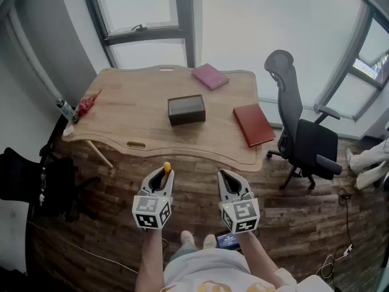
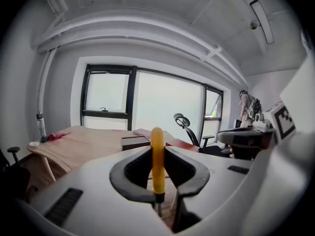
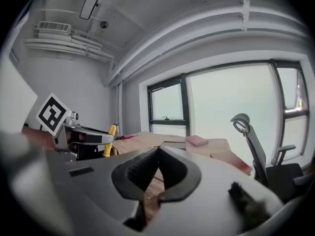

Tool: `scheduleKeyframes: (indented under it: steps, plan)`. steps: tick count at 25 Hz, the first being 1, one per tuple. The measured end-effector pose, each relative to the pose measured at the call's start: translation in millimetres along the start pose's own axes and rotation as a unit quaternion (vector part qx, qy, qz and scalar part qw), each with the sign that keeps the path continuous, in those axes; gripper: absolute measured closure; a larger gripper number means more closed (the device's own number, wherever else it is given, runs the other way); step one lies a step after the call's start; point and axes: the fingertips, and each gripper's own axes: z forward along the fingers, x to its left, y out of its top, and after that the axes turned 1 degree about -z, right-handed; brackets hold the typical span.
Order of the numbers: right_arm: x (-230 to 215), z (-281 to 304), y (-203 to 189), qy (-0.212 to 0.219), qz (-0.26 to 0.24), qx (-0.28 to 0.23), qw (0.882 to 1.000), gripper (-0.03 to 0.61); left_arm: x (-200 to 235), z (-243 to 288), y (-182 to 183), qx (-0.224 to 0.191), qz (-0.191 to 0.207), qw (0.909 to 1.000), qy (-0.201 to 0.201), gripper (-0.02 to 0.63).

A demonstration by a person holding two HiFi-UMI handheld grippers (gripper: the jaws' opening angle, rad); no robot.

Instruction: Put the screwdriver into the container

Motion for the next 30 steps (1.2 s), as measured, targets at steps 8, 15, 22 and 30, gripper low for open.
scheduleKeyframes:
  steps: [8, 15, 22, 30]
  plan:
    - [9, -24, -7, 0.0, -0.011, 0.004, 1.0, 0.548, -21, -23, -7, -0.004, 0.0, 0.9999, -0.011, 0.535]
    - [11, -25, -2, 0.008, 0.007, -0.007, 1.0, 0.546, -17, -31, -15, 0.004, -0.004, 0.9999, 0.01, 0.535]
    - [5, -20, -1, 0.008, 0.012, -0.008, 1.0, 0.546, -12, -28, -6, -0.004, -0.009, 0.9998, 0.02, 0.535]
    - [-15, 9, -1, 0.002, 0.01, -0.003, 1.0, 0.546, -1, 3, 1, -0.009, -0.01, 0.9998, 0.017, 0.535]
